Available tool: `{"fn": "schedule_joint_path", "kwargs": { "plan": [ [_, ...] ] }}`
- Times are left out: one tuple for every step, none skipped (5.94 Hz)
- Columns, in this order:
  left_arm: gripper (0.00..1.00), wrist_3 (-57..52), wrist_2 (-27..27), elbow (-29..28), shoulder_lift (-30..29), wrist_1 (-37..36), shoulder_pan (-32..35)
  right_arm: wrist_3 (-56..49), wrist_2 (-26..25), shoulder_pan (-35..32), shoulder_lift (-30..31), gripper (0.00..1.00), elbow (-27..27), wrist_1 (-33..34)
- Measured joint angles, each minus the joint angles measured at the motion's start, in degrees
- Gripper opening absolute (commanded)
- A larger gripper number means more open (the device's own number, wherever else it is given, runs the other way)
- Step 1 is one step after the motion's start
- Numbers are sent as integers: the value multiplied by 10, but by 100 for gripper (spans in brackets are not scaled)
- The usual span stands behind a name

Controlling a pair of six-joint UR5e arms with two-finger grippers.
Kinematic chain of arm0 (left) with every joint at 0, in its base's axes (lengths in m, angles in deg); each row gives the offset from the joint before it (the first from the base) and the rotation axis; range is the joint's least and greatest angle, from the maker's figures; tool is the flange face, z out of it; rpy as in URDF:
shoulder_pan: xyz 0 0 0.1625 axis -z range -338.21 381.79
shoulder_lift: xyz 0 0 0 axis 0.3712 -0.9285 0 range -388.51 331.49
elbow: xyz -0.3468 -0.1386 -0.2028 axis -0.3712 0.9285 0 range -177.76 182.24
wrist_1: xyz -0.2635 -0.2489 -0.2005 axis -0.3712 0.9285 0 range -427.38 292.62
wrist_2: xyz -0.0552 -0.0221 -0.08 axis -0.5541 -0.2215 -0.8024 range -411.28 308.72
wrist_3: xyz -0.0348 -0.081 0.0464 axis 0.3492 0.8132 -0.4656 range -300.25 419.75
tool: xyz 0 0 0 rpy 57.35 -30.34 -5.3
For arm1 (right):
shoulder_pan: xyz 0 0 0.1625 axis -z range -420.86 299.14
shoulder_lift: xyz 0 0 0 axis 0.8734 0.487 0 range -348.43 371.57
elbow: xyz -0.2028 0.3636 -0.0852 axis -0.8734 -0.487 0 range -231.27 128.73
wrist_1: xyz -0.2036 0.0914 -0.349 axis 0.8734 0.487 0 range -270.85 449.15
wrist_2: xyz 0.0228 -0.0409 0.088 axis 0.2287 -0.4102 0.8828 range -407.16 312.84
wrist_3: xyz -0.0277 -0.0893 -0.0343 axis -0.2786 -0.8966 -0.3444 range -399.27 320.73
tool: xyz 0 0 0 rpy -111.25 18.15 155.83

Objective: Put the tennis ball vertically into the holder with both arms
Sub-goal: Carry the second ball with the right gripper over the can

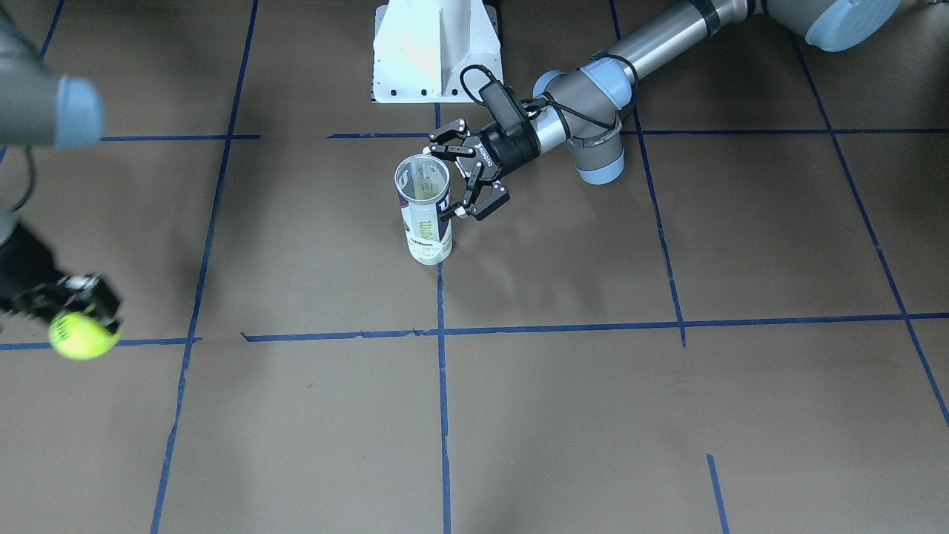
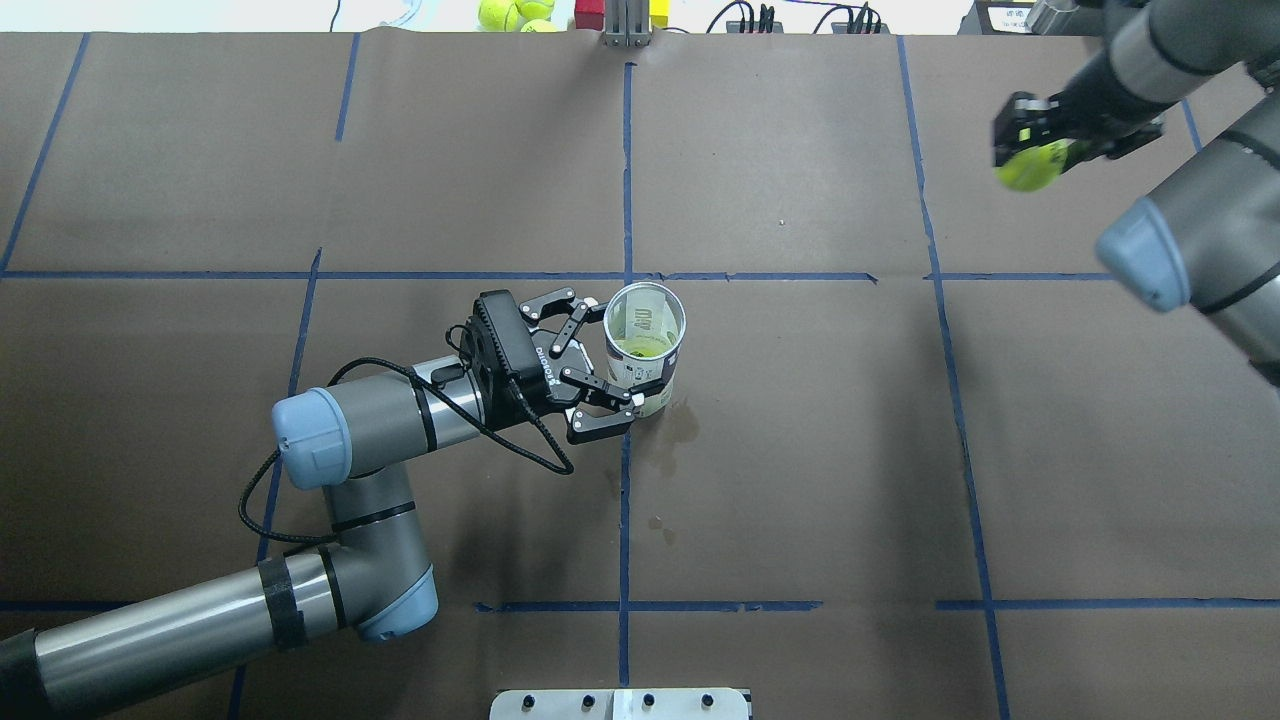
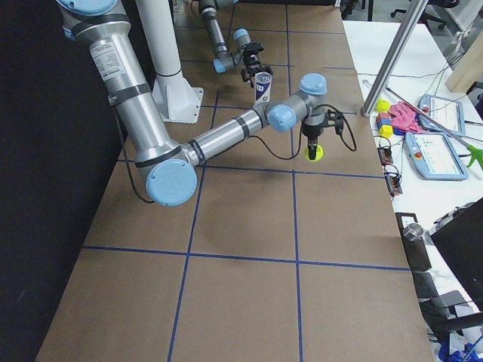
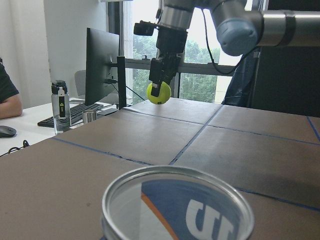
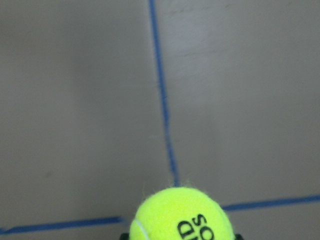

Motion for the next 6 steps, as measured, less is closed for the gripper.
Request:
{"fn": "schedule_joint_path", "kwargs": {
  "plan": [
    [99,0,0,0,3,0,-1,114,-12,56,-43,0,70,67],
    [99,0,0,1,4,0,-1,204,-40,112,-92,0,98,102],
    [99,1,0,1,3,0,-2,255,-69,155,-128,0,107,113],
    [99,1,0,1,0,-1,-3,277,-86,183,-149,0,108,117],
    [99,2,1,1,-2,-1,-3,286,-99,201,-166,1,104,118],
    [99,2,2,2,-5,-2,-4,290,-111,216,-180,1,92,121]
  ]
}}
